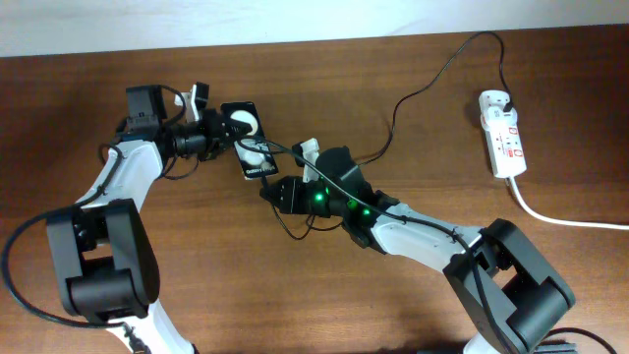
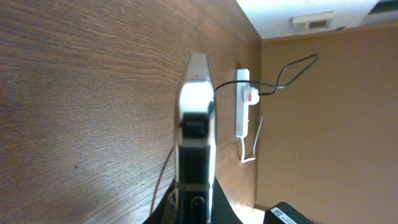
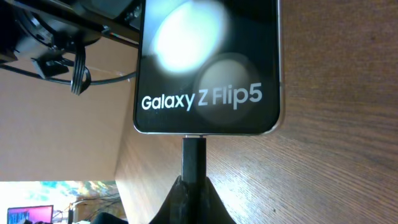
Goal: Plug charger to phone and switch on socket
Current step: 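Push the USB-C plug into the phone's bottom port with the right gripper, then release the plug with the right gripper and lower the phone flat with the left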
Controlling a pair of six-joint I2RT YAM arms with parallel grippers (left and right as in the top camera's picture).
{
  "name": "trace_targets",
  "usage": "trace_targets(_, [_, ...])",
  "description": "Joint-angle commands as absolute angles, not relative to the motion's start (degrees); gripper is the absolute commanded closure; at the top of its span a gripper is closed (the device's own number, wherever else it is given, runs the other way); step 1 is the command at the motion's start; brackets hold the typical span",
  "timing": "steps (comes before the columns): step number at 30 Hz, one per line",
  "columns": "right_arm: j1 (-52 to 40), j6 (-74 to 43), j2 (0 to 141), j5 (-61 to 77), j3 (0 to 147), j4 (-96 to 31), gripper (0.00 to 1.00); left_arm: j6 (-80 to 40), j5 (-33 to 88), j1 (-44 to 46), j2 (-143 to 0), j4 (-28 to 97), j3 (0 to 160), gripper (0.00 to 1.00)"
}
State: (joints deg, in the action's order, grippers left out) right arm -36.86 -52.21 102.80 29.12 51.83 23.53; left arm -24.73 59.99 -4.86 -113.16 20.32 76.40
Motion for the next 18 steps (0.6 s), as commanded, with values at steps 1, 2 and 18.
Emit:
trace_targets(1, [-34.0, -51.2, 102.1, 15.8, 54.2, 25.8, 0.96, -19.6, 70.2, -3.1, -113.2, 23.8, 74.7, 1.00])
trace_targets(2, [-34.0, -51.2, 102.1, 15.8, 54.2, 25.8, 0.96, -19.6, 70.2, -3.1, -113.2, 24.6, 74.7, 1.00])
trace_targets(18, [-31.4, -40.5, 101.9, 26.7, 54.2, 20.3, 0.17, -19.6, 69.1, -3.1, -113.2, 24.9, 74.7, 1.00])
